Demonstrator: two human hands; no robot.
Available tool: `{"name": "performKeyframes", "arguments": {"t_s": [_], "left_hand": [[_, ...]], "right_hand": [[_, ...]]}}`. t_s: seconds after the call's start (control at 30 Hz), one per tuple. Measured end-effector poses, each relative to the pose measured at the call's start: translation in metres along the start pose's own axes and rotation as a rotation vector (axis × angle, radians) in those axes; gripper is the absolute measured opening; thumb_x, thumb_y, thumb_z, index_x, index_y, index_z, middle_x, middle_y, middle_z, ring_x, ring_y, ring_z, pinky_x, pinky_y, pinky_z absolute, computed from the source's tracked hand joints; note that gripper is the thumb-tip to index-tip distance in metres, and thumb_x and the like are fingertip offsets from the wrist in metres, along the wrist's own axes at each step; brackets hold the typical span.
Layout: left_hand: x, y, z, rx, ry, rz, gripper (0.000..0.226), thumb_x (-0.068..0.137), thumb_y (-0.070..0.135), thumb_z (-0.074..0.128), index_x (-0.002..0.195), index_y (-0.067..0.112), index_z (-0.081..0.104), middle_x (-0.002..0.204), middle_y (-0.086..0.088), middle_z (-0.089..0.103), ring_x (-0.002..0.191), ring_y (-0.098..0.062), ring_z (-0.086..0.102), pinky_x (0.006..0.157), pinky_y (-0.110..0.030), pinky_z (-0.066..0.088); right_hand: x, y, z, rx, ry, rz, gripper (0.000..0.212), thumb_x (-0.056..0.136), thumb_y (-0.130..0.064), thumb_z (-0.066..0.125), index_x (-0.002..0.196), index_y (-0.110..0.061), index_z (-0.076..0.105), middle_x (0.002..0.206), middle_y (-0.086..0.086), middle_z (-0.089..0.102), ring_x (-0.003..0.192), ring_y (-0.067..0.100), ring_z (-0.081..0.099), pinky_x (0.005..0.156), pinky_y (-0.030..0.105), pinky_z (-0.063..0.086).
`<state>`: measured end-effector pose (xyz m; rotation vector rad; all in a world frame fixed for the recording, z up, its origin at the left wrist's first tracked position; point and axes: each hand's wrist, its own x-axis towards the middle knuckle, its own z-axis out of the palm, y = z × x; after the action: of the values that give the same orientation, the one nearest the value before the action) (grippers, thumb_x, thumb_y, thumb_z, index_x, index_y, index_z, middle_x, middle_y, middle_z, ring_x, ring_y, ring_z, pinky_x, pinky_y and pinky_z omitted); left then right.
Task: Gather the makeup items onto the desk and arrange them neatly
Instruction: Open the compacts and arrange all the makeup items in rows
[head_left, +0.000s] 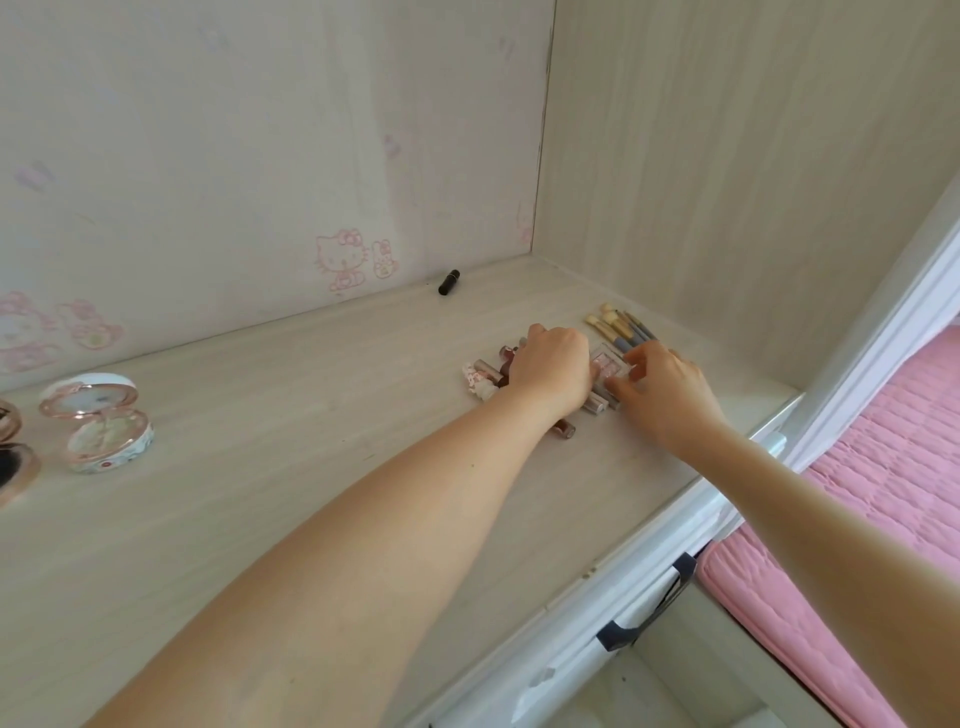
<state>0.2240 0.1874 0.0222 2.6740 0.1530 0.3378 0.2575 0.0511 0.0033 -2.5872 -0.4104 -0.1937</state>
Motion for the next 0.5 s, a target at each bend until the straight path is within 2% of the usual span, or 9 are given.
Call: {"name": "performKeyframes", "arguments": {"t_s": [0.1, 0.23, 0.3, 0.4, 0.5], "left_hand": [[-0.008, 0.005, -0.005, -0.012, 0.023, 0.014, 0.026, 0.093, 0.026, 0.059, 0.11, 0.006, 0.062, 0.108, -0.016, 0.062, 0.115, -0.031, 0.046, 0.088, -0.047, 0.048], [-0.018, 0.01, -0.009, -0.062, 0.096, 0.023, 0.018, 0.092, 0.019, 0.059, 0.108, 0.01, 0.058, 0.103, -0.016, 0.057, 0.097, -0.034, 0.055, 0.079, -0.044, 0.05], [-0.022, 0.013, -0.012, -0.123, 0.118, 0.02, 0.016, 0.092, 0.016, 0.057, 0.107, 0.014, 0.056, 0.102, -0.014, 0.055, 0.091, -0.034, 0.057, 0.077, -0.041, 0.049], [-0.029, 0.017, -0.02, -0.239, 0.158, 0.03, 0.014, 0.09, 0.017, 0.06, 0.103, 0.02, 0.057, 0.096, -0.009, 0.059, 0.086, -0.026, 0.057, 0.072, -0.036, 0.047], [-0.043, 0.017, -0.032, -0.366, 0.221, 0.039, 0.012, 0.087, 0.013, 0.064, 0.098, 0.019, 0.061, 0.091, -0.002, 0.066, 0.091, -0.02, 0.058, 0.076, -0.034, 0.047]], "right_hand": [[-0.002, 0.0, 0.001, 0.099, 0.042, 0.008, 0.032, 0.086, -0.035, 0.066, 0.11, -0.02, 0.052, 0.094, -0.004, 0.059, 0.093, 0.019, 0.054, 0.071, 0.03, 0.041], [-0.008, 0.001, -0.003, 0.208, 0.145, -0.016, 0.011, 0.088, -0.027, 0.063, 0.095, -0.023, 0.057, 0.087, -0.005, 0.06, 0.073, 0.006, 0.052, 0.059, 0.021, 0.038], [-0.013, 0.0, -0.009, 0.27, 0.193, -0.034, 0.005, 0.088, -0.025, 0.063, 0.089, -0.024, 0.058, 0.083, -0.006, 0.061, 0.071, 0.004, 0.052, 0.059, 0.02, 0.038], [-0.023, -0.007, -0.02, 0.323, 0.242, -0.044, 0.006, 0.087, -0.024, 0.065, 0.086, -0.024, 0.059, 0.078, -0.01, 0.06, 0.076, 0.013, 0.056, 0.065, 0.023, 0.039], [-0.034, -0.017, -0.029, 0.377, 0.243, -0.041, 0.005, 0.086, -0.026, 0.066, 0.086, -0.023, 0.061, 0.079, -0.01, 0.065, 0.076, 0.009, 0.059, 0.063, 0.016, 0.038]]}}
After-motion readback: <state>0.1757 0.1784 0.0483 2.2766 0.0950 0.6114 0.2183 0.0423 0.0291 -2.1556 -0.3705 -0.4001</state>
